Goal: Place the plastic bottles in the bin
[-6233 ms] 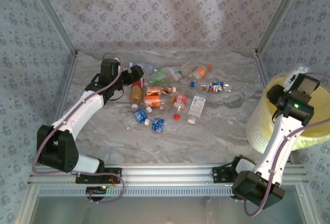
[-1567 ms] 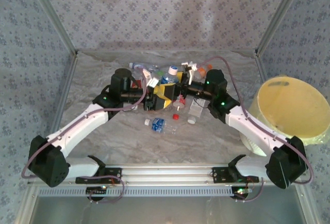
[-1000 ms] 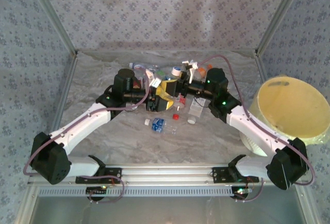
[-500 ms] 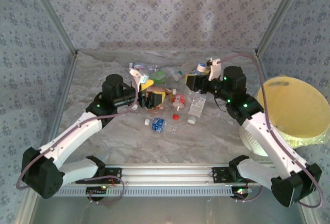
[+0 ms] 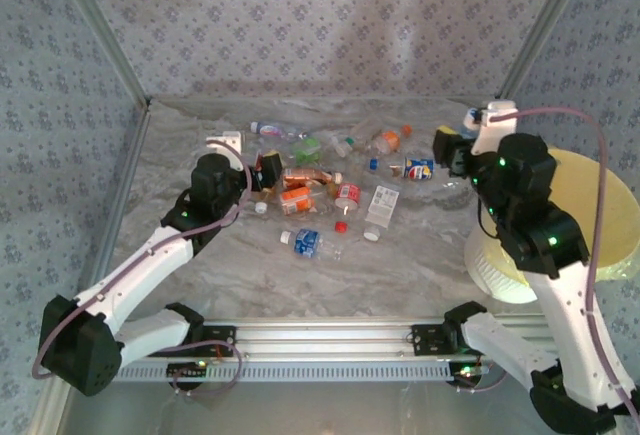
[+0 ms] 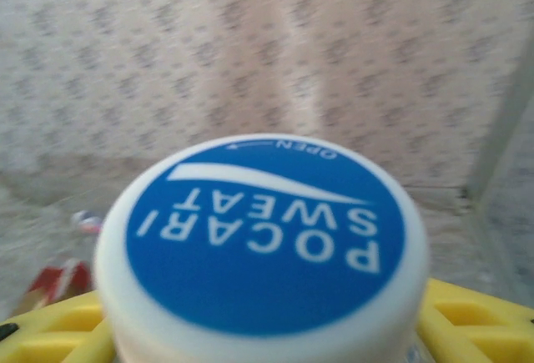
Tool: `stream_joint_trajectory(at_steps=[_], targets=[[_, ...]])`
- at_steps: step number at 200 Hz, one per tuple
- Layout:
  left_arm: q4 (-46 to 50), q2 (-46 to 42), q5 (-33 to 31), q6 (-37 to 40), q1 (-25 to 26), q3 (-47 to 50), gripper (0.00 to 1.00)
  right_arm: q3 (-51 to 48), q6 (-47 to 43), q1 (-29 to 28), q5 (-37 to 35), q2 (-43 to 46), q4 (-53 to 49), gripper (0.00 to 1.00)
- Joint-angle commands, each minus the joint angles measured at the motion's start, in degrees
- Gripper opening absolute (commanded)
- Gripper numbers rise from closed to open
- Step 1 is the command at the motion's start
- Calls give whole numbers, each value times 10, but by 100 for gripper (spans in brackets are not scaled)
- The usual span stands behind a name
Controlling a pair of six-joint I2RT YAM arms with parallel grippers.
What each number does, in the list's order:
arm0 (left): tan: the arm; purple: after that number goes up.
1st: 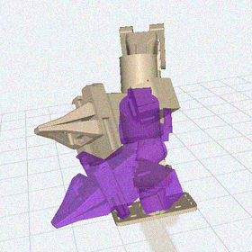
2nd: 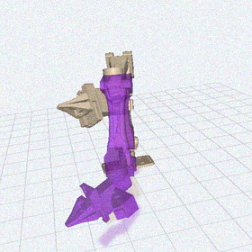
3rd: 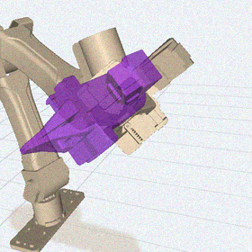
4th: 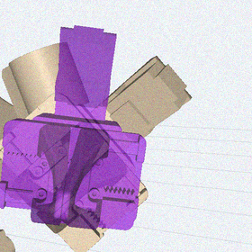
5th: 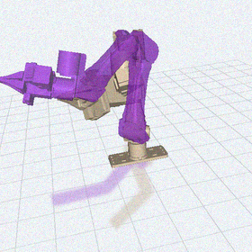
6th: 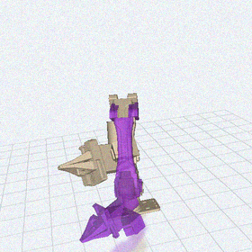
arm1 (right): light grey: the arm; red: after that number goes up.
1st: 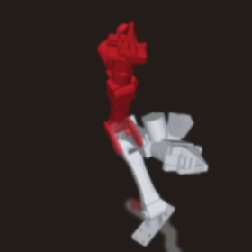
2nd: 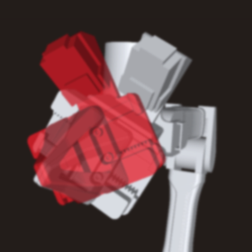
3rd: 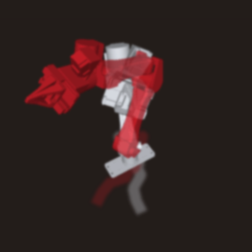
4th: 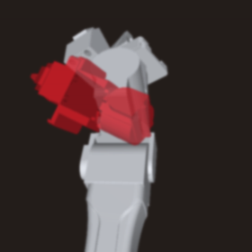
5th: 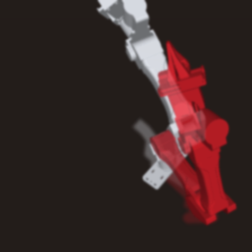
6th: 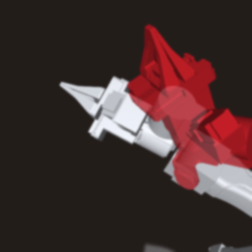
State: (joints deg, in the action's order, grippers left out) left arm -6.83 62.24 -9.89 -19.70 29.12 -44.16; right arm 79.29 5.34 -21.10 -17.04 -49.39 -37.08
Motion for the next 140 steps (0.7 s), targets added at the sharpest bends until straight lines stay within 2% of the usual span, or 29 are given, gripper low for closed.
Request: stream_joint_trajectory(at_steps=[1,22,39,79,113,140], targets=[[1,-15,-41,-22,-6,8,98,27,-41,25,-139,22,-36,45],[2,-14,-39,-21,-7,10,98,27,-73,64,-224,37,-14,43],[4,-12,-39,-21,-8,11,98,12,-86,110,-253,46,0,43],[3,-5,-30,-29,-13,10,98,-19,-74,266,-224,33,-7,43],[12,1,-22,-29,-17,3,98,-67,-40,413,-169,28,-6,44],[19,3,-25,-36,-22,-2,98,-128,-31,477,-166,26,3,46]])
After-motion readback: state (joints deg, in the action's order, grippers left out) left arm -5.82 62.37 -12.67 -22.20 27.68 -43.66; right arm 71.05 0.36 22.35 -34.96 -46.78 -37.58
